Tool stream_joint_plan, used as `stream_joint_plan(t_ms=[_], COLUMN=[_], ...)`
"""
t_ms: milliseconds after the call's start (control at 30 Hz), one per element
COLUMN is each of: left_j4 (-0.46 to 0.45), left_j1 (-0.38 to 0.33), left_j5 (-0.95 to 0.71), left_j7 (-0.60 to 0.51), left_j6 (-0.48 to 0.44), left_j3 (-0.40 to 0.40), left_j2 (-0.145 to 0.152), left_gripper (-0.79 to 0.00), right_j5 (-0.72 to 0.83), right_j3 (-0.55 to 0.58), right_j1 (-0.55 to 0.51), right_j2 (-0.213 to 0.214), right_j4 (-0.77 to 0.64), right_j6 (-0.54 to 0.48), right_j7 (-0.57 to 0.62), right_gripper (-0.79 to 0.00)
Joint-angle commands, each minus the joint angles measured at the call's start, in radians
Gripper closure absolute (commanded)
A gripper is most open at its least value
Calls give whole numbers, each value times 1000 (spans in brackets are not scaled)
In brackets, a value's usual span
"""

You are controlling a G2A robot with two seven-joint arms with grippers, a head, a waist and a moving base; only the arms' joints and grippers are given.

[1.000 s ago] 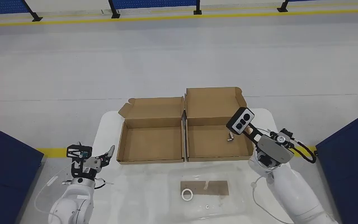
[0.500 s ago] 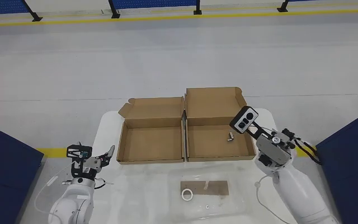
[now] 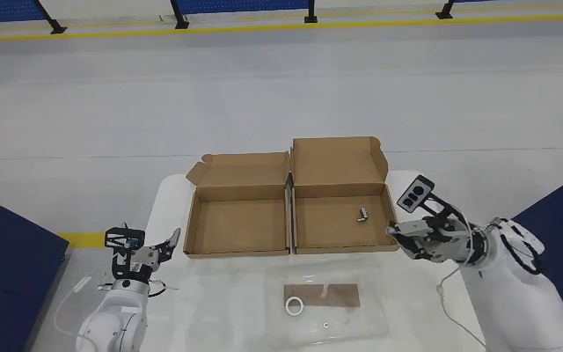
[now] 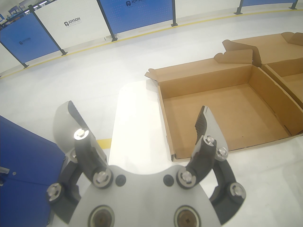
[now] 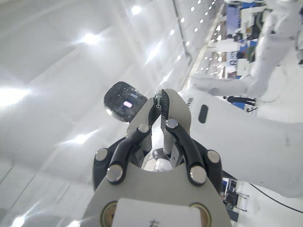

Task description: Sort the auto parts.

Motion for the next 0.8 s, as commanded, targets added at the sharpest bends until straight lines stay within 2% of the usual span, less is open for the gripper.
stream_joint_plan(t_ms=[0, 233, 300, 567, 700, 767], left_j4=[0, 0, 0, 0, 0, 0], left_j1=[0, 0, 0, 0, 0, 0], left_j5=[0, 0, 0, 0, 0, 0], left_j7=[0, 0, 0, 0, 0, 0], left_j6=[0, 0, 0, 0, 0, 0], left_j3=[0, 0, 0, 0, 0, 0], left_j2=[0, 0, 0, 0, 0, 0], left_gripper=[-785, -785, -785, -785, -785, -785], right_j5=[-9, -9, -104, -489, -632, -634], right_j3=[4, 4, 8, 59, 56, 49], right_j1=[-1, -1, -4, 34, 56, 64], right_j2=[2, 2, 7, 44, 57, 59], right_j4=[-1, -1, -20, 16, 52, 69], right_j6=[-1, -1, -21, 9, 24, 32], right_j7=[1, 1, -49, -134, -185, -179], right_gripper=[0, 0, 0, 0, 0, 0])
